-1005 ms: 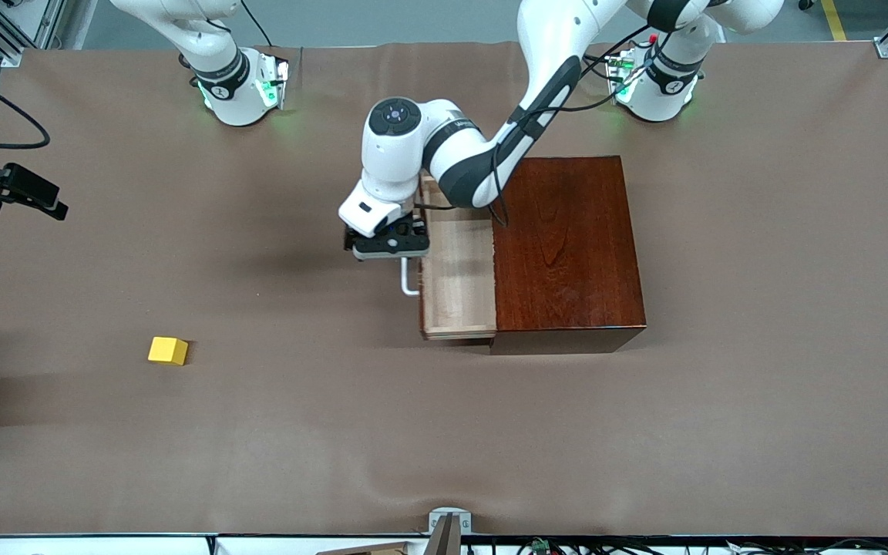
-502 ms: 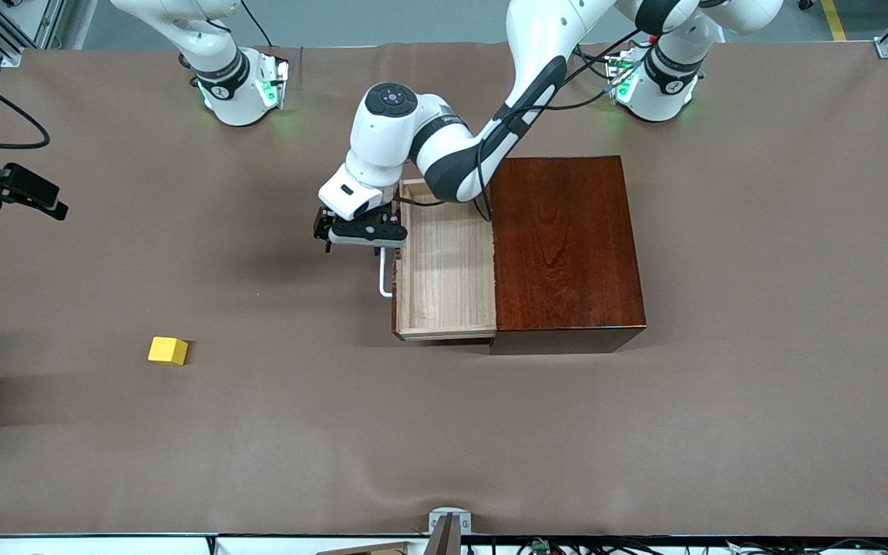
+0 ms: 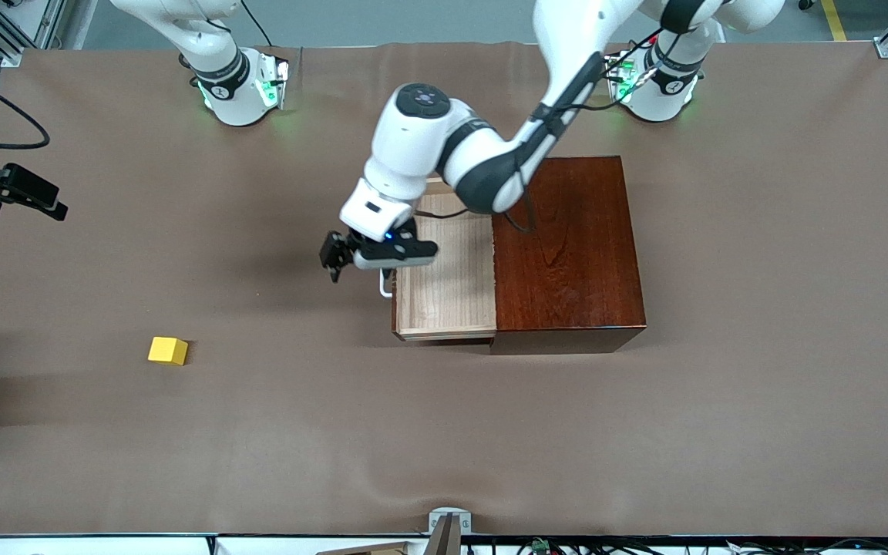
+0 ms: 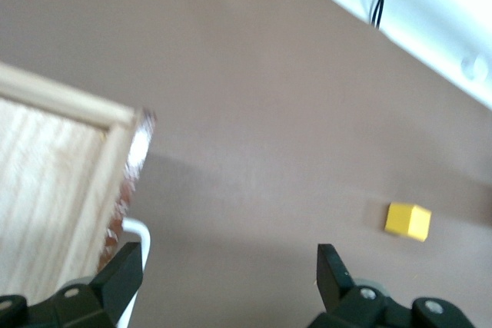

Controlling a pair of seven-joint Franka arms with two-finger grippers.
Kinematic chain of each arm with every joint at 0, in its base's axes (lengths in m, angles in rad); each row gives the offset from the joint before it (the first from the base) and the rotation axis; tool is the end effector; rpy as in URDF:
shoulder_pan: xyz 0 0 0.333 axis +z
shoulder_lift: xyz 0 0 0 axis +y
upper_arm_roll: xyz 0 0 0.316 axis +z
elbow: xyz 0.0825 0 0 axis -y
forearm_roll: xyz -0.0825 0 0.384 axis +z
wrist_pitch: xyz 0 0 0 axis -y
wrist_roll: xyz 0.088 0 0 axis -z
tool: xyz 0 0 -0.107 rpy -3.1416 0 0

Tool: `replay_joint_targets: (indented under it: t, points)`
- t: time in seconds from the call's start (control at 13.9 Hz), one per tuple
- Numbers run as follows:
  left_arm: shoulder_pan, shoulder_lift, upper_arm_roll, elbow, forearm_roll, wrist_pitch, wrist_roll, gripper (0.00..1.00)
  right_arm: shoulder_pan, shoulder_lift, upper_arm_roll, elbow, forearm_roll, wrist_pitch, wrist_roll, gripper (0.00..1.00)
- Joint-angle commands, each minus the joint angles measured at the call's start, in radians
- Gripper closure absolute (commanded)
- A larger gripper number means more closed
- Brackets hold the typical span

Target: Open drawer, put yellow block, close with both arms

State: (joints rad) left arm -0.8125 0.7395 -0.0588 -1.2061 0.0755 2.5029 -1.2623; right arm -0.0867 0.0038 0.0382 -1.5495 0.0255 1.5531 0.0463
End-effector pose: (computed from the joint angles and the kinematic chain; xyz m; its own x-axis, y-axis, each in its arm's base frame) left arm 0.5213 -0.5971 0.4034 0.8957 0.4020 0.1900 0.2661 -0.8270 0.4952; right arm 0.5537 -0.0241 0.6309 0.9956 -0.0942 -0.0014 -0.0942 -0.9952 -0.0256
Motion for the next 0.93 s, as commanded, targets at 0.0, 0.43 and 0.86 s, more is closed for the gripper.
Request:
replay_joint_targets:
  t: [0.0,0.43,0.86]
  points:
    - [0.067,-0.075,-0.007,-0.041,-0.049,-0.039,-0.008,0.00,-0.004,0.005,0.006,0.006,-0.007,0.007,-0.003,0.00]
    - [0.229,-0.187,-0.010,-0.050,-0.048,-0.314,0.033,0.00,-0.015,0.063,0.005,0.009,-0.009,0.100,-0.013,0.00]
    - [0.435,-0.328,-0.012,-0.099,-0.049,-0.544,0.279,0.00,-0.079,0.218,0.002,0.144,-0.006,0.113,-0.200,0.00]
